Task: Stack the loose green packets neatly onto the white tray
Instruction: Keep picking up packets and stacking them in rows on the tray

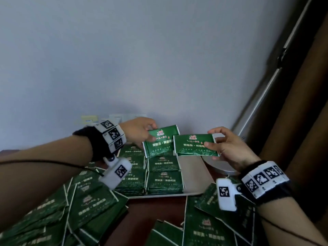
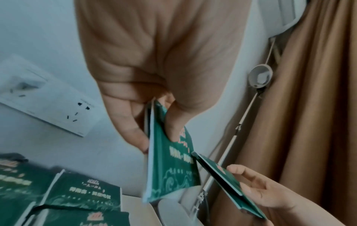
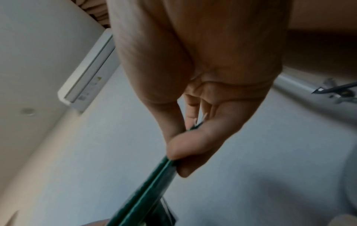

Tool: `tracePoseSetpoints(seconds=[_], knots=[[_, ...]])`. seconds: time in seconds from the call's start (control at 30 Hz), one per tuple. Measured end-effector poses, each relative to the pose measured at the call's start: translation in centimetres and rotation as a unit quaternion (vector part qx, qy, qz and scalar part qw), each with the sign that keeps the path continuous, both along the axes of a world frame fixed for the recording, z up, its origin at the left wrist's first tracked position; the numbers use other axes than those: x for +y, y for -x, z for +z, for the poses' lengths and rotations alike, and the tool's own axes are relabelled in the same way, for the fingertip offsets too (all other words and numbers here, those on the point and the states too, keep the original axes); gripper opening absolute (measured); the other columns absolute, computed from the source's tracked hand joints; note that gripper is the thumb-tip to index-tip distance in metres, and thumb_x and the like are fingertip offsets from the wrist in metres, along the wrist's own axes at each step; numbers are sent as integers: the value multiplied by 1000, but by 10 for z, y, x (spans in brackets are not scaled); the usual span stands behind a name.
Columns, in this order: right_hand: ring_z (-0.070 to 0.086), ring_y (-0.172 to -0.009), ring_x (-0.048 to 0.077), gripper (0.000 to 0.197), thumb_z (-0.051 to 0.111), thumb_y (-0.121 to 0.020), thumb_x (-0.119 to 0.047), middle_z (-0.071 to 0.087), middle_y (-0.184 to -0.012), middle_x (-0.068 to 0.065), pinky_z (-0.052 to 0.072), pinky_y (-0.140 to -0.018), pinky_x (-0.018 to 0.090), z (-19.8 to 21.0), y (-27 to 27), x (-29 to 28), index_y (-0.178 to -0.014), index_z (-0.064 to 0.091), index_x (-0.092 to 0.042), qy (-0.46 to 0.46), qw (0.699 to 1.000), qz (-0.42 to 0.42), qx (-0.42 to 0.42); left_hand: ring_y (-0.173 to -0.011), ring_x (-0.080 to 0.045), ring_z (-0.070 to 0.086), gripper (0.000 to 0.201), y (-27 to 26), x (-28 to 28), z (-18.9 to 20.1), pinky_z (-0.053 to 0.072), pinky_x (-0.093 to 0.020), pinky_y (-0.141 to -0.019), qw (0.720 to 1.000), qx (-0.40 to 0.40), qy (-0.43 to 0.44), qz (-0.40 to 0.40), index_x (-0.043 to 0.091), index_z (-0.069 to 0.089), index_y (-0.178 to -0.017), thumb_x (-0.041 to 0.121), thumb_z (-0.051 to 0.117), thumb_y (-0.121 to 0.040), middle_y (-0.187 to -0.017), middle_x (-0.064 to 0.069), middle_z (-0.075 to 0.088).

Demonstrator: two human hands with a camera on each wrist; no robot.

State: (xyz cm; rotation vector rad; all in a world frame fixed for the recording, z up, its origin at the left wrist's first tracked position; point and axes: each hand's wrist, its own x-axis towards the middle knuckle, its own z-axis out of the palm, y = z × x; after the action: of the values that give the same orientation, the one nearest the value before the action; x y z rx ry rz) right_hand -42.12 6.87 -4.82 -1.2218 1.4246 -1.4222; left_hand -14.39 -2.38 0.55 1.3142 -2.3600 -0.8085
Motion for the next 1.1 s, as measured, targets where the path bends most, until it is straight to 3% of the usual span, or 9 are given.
tracePoseSetpoints(seconds=[0.2,0.3,0.4,0.5,0.6,0.77,0.83,0.93,1.1], knots=[[68,-63,18,36,73,-82,4,66,-92,11,53,-44,24,-59,49,-44,-110,62,-15,-9,992,-113,-50,-81,-20,67,11,92,-77,-21,62,-33,-69,997,26,-58,46,13,59,-100,2,57,-97,-102,-6,64],[68,-68,20,34,65,-87,10,68,-88,8,58,-48,26,-81,59,-55,-109,62,-16,-28,991,-119,-47,-89,-24,70,16,125,-102,-38,62,-35,-74,996,-13,-74,52,14,61,-103,1,53,-98,-104,-8,66],[69,-70,21,36,60,-87,13,69,-87,6,58,-50,27,-95,67,-63,-99,63,-20,-34,990,-128,-46,-81,-19,69,15,147,-122,-53,60,-27,-65,994,-72,-73,36,13,65,-98,3,55,-98,-101,-9,69],[69,-70,21,30,62,-86,12,70,-86,9,55,-48,24,-110,69,-68,-98,64,-15,-47,988,-135,-60,-88,-25,72,12,160,-136,-65,62,-35,-76,992,-93,-83,33,12,68,-96,3,59,-96,-106,-12,71],[69,-72,22,24,65,-85,11,70,-85,11,57,-52,26,-122,68,-72,-95,63,-11,-50,986,-136,-80,-81,-17,67,11,166,-140,-77,59,-20,-58,991,-117,-55,30,13,65,-101,5,63,-94,-101,-4,66],[70,-90,29,29,71,-77,11,71,-99,15,61,-74,40,-135,63,-78,-91,67,-14,-99,989,-96,-61,-79,-18,66,13,169,-143,-99,55,-17,-49,986,-168,-9,21,19,65,-96,10,71,-89,-102,-2,62],[71,-92,29,30,75,-66,1,75,-96,11,58,-88,48,-137,59,-77,-86,70,-20,-121,990,-71,-19,-84,-22,69,17,170,-141,-101,60,-26,-59,981,-193,27,12,17,68,-101,9,73,-87,-102,-3,64],[71,-92,27,24,77,-75,-1,75,-94,10,57,-91,46,-134,55,-75,-92,71,-17,-137,990,-43,12,-99,-20,66,23,171,-141,-101,56,-29,-80,964,-239,113,-16,15,71,-106,11,75,-83,-105,-1,65],[67,-89,19,20,81,-79,-15,73,-96,3,56,-89,41,-128,55,-73,-96,72,-19,-137,987,-32,82,-85,-16,65,21,179,-132,-101,56,-29,-78,942,-295,71,-146,16,78,-101,7,69,-85,-97,1,73]])
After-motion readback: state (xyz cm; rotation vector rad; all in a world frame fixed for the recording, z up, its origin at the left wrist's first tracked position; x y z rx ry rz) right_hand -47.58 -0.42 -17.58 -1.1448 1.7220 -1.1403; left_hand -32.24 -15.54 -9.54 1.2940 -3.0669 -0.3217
